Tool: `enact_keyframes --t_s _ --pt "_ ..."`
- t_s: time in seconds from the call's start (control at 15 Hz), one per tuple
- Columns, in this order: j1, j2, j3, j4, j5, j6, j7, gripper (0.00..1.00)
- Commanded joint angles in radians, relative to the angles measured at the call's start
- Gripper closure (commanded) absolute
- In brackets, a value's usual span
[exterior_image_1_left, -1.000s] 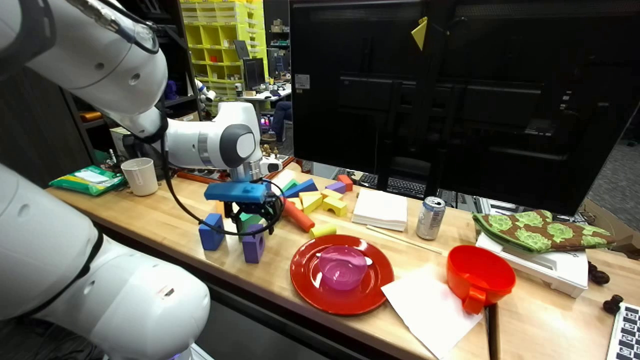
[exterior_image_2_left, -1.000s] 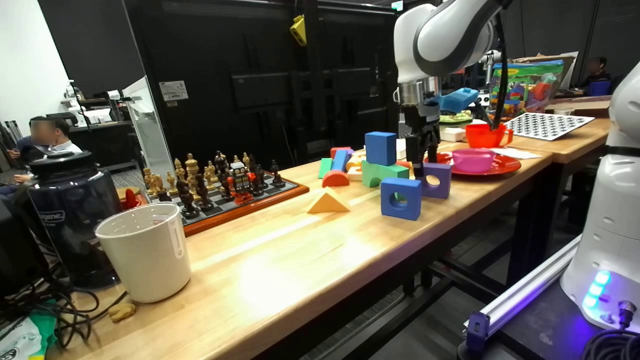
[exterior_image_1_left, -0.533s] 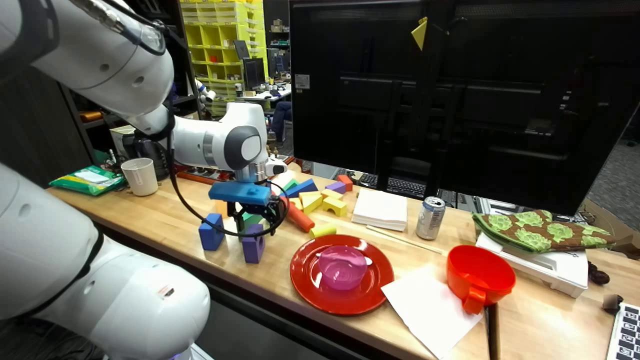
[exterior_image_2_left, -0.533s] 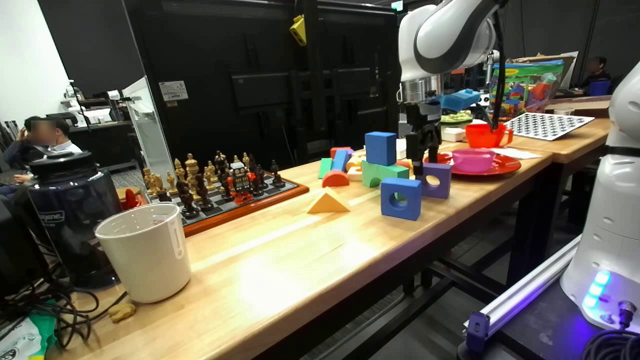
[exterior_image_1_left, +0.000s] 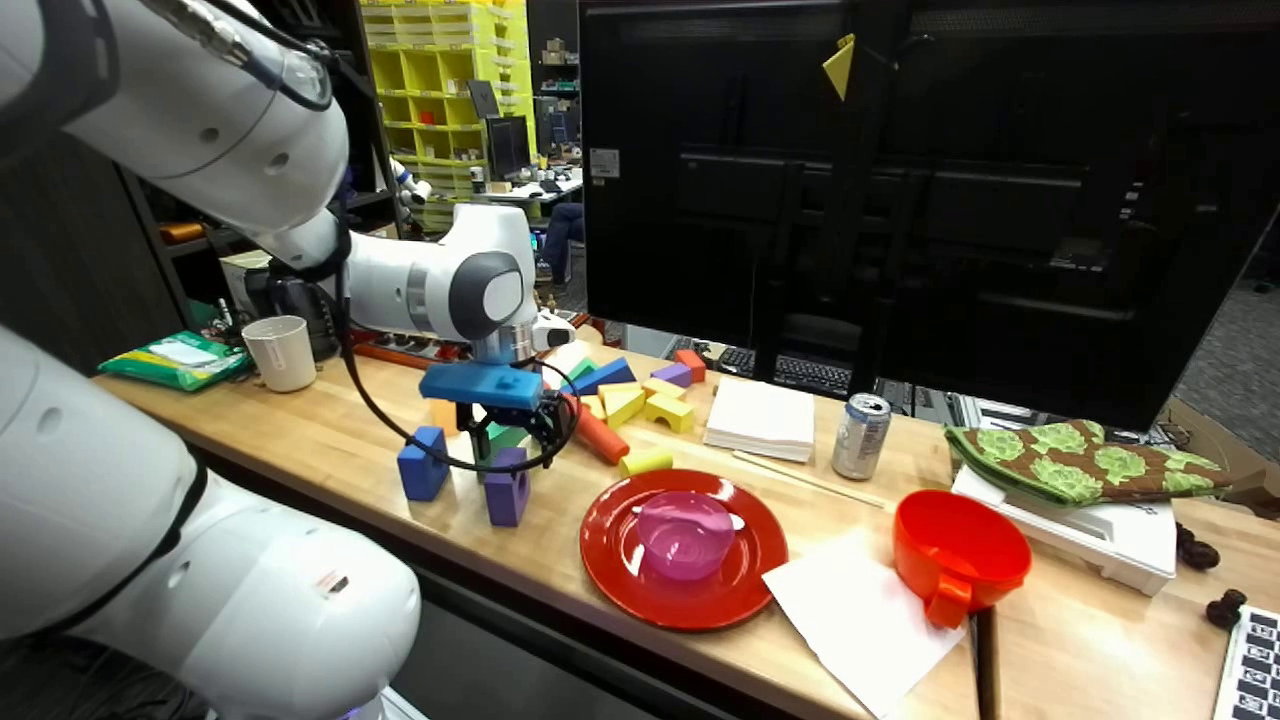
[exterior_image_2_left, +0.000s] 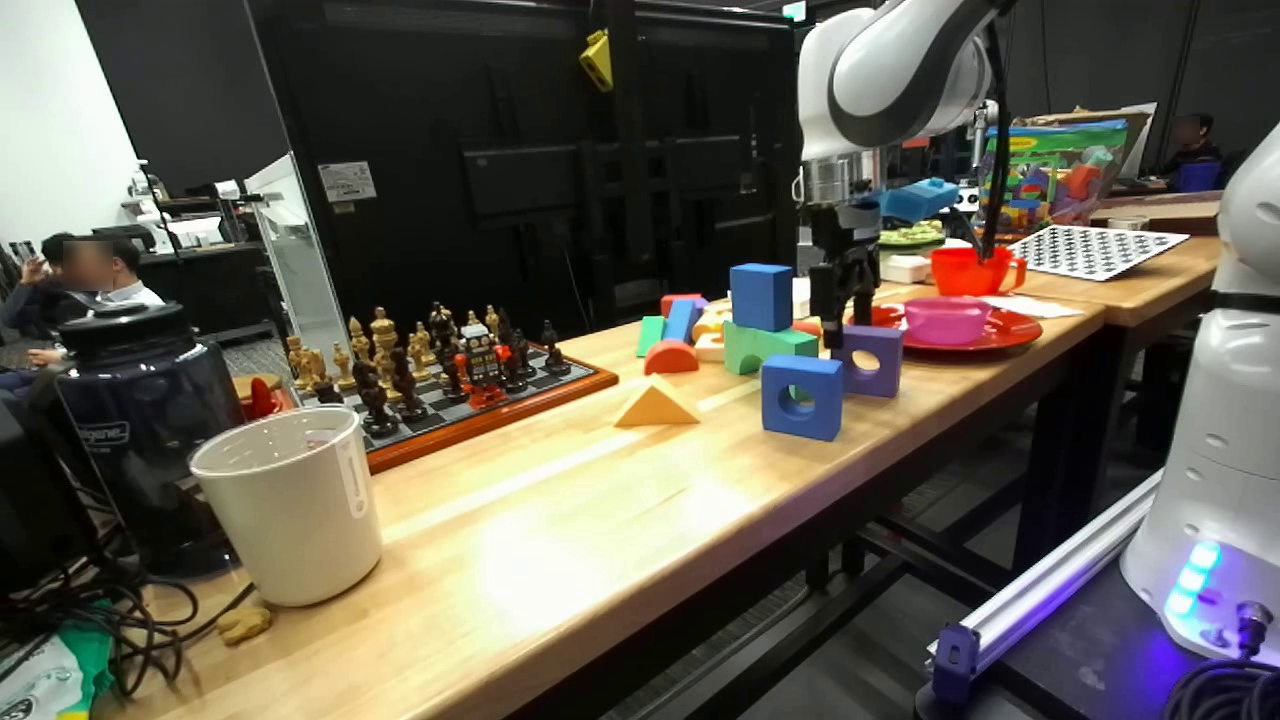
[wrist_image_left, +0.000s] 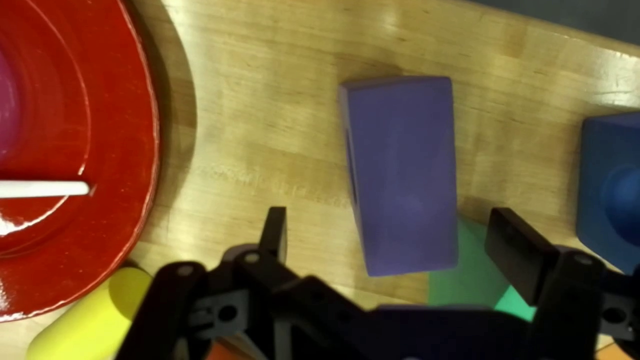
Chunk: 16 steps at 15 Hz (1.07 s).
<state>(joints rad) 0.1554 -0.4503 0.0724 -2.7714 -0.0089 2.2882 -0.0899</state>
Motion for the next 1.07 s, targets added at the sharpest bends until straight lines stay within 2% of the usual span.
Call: enact_keyframes --t_s 0.0,0.27,0.73,1.0 --pt "-0.003 -0.001 0.004 0.001 0.002 -0.003 -0.002 0.0" --pt "-0.004 0.012 0.013 0.015 -0.01 -0.012 0.003 0.0" --pt "-0.04 0.026 0.058 -0.002 -0.134 0.058 0.084 0.0" --pt "-0.038 0.038 0.048 -0.002 -0.116 0.075 0.09 0.0"
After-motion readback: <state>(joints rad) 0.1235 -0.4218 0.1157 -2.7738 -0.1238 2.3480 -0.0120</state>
